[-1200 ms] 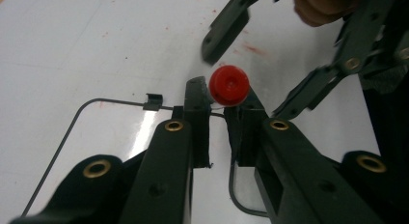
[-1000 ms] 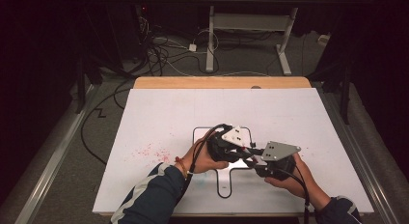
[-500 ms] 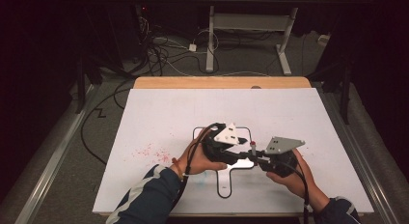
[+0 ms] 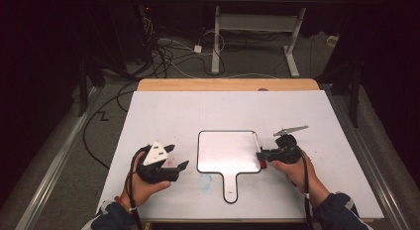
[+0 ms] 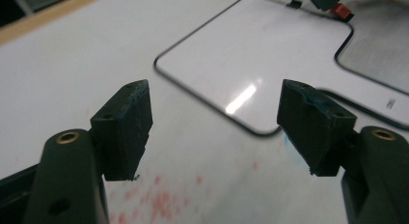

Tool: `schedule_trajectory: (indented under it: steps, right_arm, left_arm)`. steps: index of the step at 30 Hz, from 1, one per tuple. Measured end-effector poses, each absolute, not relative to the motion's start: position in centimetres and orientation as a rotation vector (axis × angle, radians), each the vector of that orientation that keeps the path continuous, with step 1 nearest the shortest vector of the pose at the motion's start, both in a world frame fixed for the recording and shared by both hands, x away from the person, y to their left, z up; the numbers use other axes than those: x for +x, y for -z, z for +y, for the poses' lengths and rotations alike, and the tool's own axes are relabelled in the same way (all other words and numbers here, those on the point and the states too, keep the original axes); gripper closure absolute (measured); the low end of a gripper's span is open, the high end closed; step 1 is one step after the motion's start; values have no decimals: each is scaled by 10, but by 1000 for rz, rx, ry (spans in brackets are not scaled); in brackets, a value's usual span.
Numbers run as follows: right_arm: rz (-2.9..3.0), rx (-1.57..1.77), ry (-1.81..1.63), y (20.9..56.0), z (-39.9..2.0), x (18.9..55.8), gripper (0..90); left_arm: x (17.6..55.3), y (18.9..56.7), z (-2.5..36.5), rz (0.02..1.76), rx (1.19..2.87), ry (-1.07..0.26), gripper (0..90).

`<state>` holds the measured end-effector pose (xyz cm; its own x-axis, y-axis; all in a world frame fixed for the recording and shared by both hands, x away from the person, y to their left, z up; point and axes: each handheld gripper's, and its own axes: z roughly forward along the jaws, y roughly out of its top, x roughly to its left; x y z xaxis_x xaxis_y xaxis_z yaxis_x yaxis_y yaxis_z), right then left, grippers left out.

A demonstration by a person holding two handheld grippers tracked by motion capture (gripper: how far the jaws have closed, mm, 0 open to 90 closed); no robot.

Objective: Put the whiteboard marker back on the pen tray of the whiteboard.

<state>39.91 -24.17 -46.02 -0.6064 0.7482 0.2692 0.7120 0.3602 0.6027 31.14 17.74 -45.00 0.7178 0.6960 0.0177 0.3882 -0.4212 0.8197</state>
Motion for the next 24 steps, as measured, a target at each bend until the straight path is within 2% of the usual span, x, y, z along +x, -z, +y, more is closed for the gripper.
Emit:
schedule_trajectory:
  steps: [1, 5, 8, 9, 14, 18, 24]
  right_arm:
    - [2532, 1378, -1071, 463, -241, 400, 774]
    - [2465, 1359, -1065, 465, -242, 400, 758]
    - [2422, 1305, -1009, 464, -237, 396, 697]
    - [2401, 1281, -988, 463, -233, 395, 630]
    - [2344, 1098, -876, 459, -214, 392, 543]
    - [2325, 1073, -815, 464, -205, 405, 529]
    - [2280, 1183, -853, 465, -216, 418, 529]
  left_arm:
    - [309, 453, 181, 838, 2070, -459, 261]
    - [307, 458, 189, 871, 2051, -435, 261]
    - [306, 459, 186, 859, 2072, -439, 261]
    - [305, 460, 184, 852, 2081, -437, 261]
    - [303, 462, 179, 827, 2114, -425, 262]
    - [304, 463, 177, 822, 2116, -416, 262]
    - [305, 467, 174, 819, 2136, -394, 261]
